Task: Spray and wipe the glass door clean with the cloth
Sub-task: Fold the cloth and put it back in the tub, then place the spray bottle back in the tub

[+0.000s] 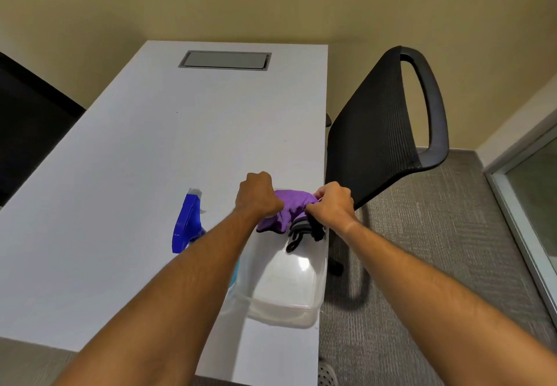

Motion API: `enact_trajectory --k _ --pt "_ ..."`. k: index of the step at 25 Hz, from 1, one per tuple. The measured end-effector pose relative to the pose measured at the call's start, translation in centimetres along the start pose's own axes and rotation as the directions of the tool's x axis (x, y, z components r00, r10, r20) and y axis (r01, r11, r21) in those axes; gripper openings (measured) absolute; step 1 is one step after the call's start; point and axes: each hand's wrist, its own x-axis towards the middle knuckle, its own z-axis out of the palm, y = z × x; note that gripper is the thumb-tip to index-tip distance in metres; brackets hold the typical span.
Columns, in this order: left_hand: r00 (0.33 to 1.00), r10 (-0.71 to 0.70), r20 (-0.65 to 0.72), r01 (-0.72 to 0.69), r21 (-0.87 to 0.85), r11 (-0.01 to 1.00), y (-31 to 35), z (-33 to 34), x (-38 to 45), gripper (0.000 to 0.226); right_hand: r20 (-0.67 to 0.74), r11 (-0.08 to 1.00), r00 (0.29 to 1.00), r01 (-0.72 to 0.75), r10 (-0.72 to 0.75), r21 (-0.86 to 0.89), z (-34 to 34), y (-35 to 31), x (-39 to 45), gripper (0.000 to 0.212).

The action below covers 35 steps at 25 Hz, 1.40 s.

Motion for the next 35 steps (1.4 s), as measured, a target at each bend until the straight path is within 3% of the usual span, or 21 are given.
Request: enact_trajectory --k 3,5,9,11,13,19,35 --pt "0.996 0.091 0.012 -0.091 0.142 0.986 -0.2 0.4 -0.4 0.02 -0.055 0.948 0.987 0.13 -0.152 -0.29 0.3 0.0 -0.7 0.007" --pt "0.987 0.159 0.016 -0.159 0.237 0.959 -0.1 0.7 -0.8 0.025 -0.069 0.906 0.975 0.171 -0.214 -0.386 0.5 0.2 -0.9 0.011" --pt "0.95 0.312 -0.033 -0.281 0.356 0.891 -0.5 1.9 -1.5 0.061 -0.067 0.826 0.941 0.256 -0.333 -0.503 0.8 0.7 -1.2 0.044" --pt "0.943 0.332 -0.006 -0.311 0.336 0.889 -1.0 2.5 -1.9 0.085 -0.057 0.809 0.928 0.289 -0.368 -0.512 1.0 0.9 -1.4 0.06" --pt "0.94 0.341 0.026 -0.328 0.348 0.878 -1.5 3.0 -2.1 0.095 -0.047 0.8 0.923 0.306 -0.383 -0.516 1.2 1.3 -1.7 0.074" --pt "0.926 0.377 -0.008 -0.341 0.412 0.845 -2.4 3.5 -2.5 0.104 -0.058 0.803 0.924 0.296 -0.378 -0.518 1.6 1.6 -2.4 0.092" --pt "0.878 0.471 -0.089 -0.426 0.303 0.852 -3.3 2.3 -7.9 0.096 -0.168 0.824 0.936 0.176 -0.31 -0.538 1.3 -1.3 -9.1 0.093"
